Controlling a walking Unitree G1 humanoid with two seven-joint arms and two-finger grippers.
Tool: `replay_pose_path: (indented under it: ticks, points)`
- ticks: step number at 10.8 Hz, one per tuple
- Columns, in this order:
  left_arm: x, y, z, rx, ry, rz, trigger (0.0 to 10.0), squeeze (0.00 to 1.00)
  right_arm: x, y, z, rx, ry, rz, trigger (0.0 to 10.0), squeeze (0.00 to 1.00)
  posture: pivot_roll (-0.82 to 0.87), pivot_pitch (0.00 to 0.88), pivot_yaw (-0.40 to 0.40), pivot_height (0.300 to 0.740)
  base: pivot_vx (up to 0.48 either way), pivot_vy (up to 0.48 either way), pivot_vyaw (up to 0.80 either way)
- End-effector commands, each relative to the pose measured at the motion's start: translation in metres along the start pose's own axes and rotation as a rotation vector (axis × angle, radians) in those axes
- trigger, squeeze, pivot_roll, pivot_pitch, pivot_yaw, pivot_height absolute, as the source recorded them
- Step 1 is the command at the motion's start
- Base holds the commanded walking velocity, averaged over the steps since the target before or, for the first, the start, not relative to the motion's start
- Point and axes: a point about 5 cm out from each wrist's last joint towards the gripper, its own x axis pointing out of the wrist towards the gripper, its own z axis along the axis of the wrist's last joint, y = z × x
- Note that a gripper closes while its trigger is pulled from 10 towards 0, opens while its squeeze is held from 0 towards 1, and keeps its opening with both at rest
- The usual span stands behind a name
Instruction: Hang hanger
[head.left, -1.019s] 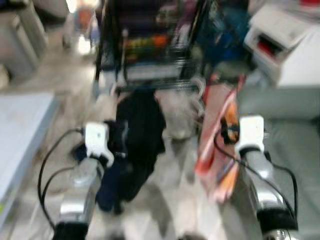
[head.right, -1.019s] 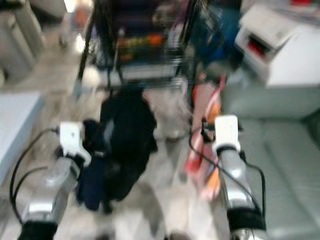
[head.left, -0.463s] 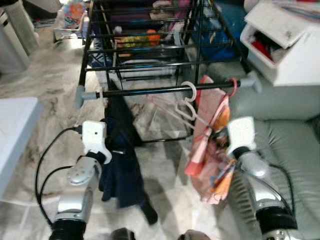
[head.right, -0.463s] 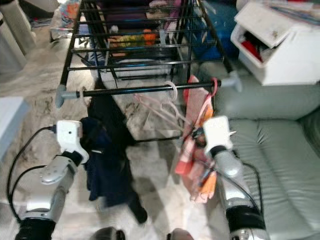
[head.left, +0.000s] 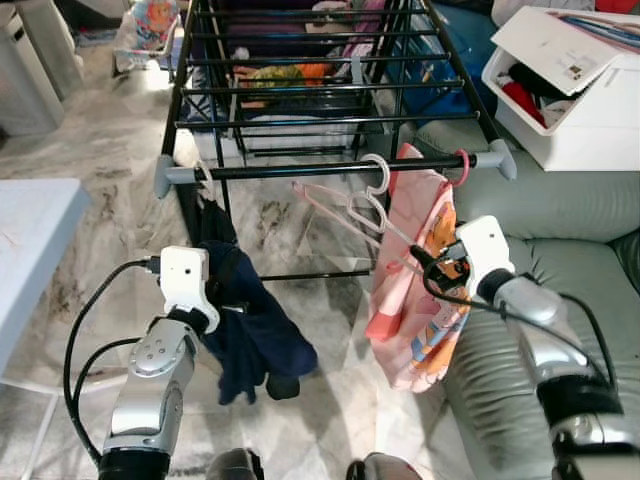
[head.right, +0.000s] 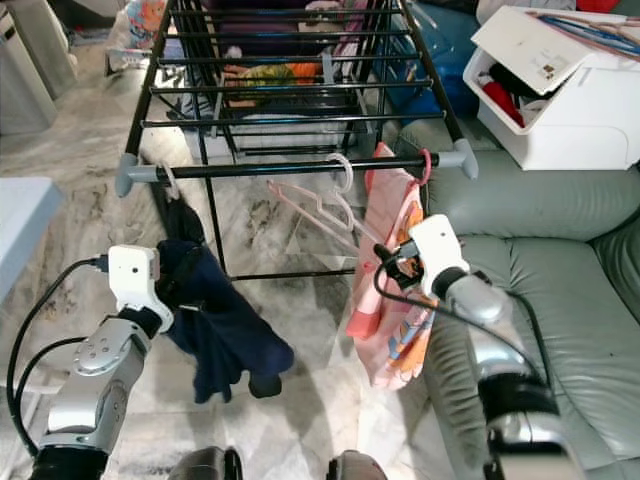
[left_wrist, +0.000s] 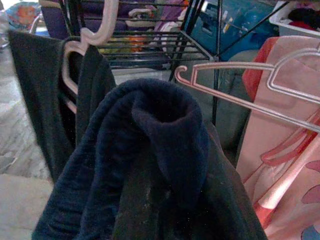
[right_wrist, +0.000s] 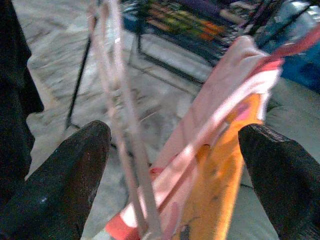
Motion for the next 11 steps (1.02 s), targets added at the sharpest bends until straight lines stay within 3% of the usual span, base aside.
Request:
replay_pose_path:
  ticks: [1, 5, 8, 9, 10, 11]
  points:
    - [-0.001, -0.003, 0.007, 0.006, -0.020, -0.005, 10.0, 0.00, 0.004, -0.002, 0.004, -0.036, 0.007, 0.059, 10.0, 0.00, -0.02, 0.121, -0.013, 0.740, 0.000, 0.000, 0.00]
    - [-0.018, 0.000, 0.007, 0.012, 0.003, 0.015, 10.0, 0.00, 0.024, 0.005, 0.018, -0.105, -0.009, 0.197, 10.0, 0.00, 0.03, 0.165, -0.024, 0.740, 0.000, 0.000, 0.00]
    - [-0.026, -0.003, 0.003, 0.007, 0.040, 0.017, 10.0, 0.00, 0.034, 0.004, 0.018, -0.145, 0.052, 0.232, 10.0, 0.00, 0.04, 0.184, -0.018, 0.740, 0.000, 0.000, 0.00]
    - [-0.025, -0.004, 0.003, 0.008, 0.046, 0.012, 10.0, 0.00, 0.037, 0.006, 0.022, -0.147, 0.041, 0.252, 9.4, 0.00, 0.05, 0.182, -0.012, 0.740, 0.000, 0.000, 0.00]
    - [-0.026, -0.004, 0.004, 0.009, 0.048, 0.010, 10.0, 0.00, 0.039, 0.008, 0.023, -0.152, 0.047, 0.270, 0.0, 0.00, 0.05, 0.182, -0.012, 0.740, 0.000, 0.000, 0.00]
    - [-0.025, -0.006, 0.004, 0.010, 0.052, 0.005, 10.0, 0.00, 0.042, 0.009, 0.026, -0.167, 0.054, 0.286, 0.0, 0.00, 0.06, 0.179, -0.013, 0.740, 0.000, 0.000, 0.00]
